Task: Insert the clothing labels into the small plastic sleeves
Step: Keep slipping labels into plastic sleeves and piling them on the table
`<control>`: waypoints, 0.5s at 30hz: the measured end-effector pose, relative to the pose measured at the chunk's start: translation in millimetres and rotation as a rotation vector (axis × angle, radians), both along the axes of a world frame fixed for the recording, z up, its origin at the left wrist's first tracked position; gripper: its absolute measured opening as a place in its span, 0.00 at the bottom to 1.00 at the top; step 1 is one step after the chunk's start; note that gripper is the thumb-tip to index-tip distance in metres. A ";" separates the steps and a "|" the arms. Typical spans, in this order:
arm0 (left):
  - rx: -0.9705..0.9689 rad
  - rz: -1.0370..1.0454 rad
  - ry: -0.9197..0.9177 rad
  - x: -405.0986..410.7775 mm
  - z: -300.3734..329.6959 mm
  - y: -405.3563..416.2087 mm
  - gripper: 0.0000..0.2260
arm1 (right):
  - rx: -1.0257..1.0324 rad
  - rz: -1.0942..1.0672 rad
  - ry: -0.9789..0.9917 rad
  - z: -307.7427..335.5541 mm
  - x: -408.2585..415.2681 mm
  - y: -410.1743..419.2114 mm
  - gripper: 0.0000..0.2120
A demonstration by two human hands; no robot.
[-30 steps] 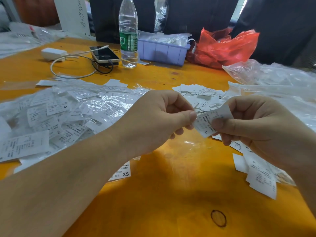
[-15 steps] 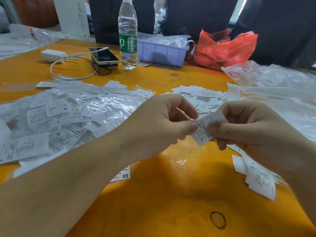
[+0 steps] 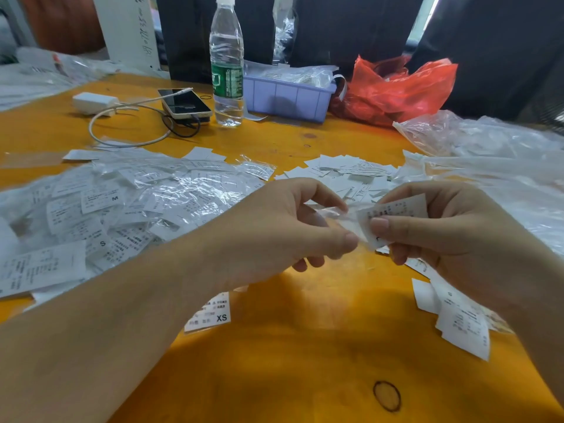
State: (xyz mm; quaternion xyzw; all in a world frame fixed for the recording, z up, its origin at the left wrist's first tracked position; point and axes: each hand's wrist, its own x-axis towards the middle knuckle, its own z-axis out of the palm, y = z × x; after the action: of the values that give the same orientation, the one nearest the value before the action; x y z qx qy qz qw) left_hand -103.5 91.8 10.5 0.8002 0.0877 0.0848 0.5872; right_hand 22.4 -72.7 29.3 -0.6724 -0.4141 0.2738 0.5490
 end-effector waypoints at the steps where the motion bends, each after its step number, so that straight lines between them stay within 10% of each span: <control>1: -0.012 -0.009 0.001 -0.1 1.1 2.1 0.16 | 0.003 -0.016 0.002 0.8 1.2 -0.6 0.13; 15: 0.116 -0.133 0.154 -4.6 6.2 9.5 0.03 | 0.049 -0.038 -0.020 -0.2 0.3 -0.9 0.12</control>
State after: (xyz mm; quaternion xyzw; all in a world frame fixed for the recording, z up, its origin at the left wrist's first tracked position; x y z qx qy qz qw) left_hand -108.1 101.3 16.7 0.8412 0.0742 -0.0113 0.5355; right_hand 22.6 -73.6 29.1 -0.6693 -0.4132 0.2462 0.5663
